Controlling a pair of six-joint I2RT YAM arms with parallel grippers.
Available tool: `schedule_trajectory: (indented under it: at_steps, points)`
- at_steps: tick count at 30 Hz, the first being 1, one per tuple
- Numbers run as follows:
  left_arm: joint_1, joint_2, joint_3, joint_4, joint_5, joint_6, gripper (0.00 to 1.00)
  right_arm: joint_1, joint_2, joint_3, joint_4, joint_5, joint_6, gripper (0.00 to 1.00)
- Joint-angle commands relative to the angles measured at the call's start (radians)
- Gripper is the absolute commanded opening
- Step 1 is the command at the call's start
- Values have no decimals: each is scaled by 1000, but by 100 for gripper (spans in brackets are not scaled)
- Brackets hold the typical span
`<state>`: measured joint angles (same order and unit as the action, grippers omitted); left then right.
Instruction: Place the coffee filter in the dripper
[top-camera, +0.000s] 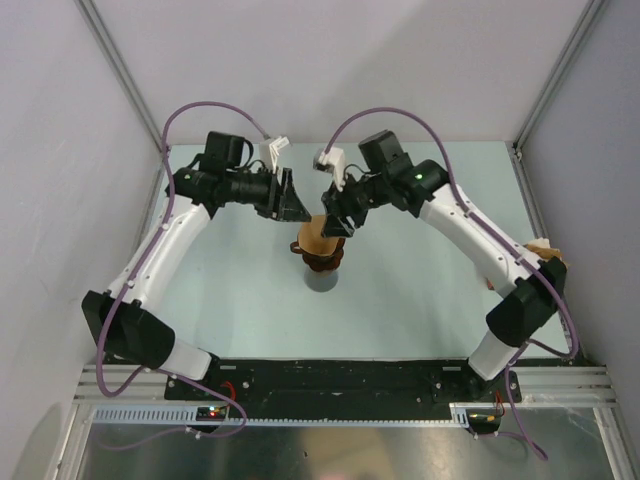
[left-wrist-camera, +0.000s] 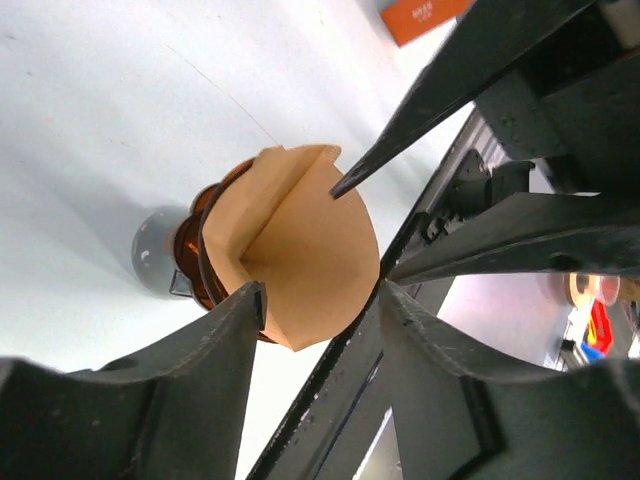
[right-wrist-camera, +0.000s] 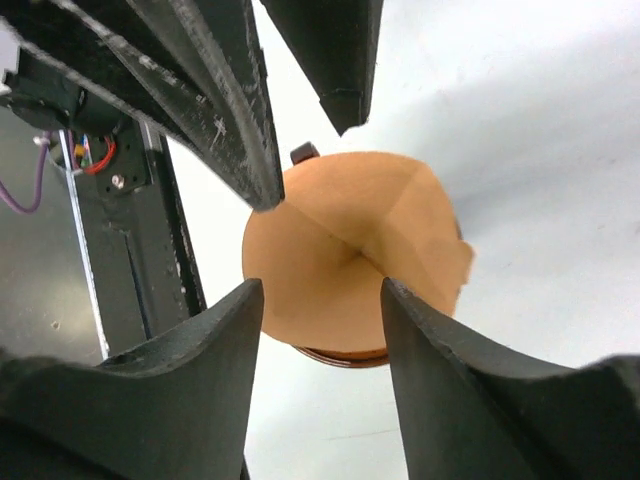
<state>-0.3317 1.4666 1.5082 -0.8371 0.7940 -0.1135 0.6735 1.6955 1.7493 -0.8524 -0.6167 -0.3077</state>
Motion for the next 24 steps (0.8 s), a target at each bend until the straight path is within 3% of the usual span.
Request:
schedule_trajectory:
  at_steps: [1, 4, 6, 9, 14, 20, 24]
  points:
    - [54, -47, 86, 17, -47, 16, 63, -60, -121, 2, 168, -62, 66, 61]
    - [113, -43, 151, 18, -94, 18, 87, -117, -179, -58, 266, -65, 107, 78]
    - [157, -32, 196, 17, -128, 15, 96, -157, -222, -106, 332, -63, 126, 89]
    - [231, -1, 266, 17, -182, -5, 99, -229, -283, -178, 418, -56, 158, 97]
    - [302, 32, 286, 7, -297, 33, 100, -390, -344, -307, 470, -34, 200, 99]
    - [306, 37, 119, -1, -486, 156, 100, -578, -384, -535, 506, 34, 176, 99]
    - [306, 36, 2, 14, -535, 231, 100, -639, -426, -696, 565, 54, 117, 100]
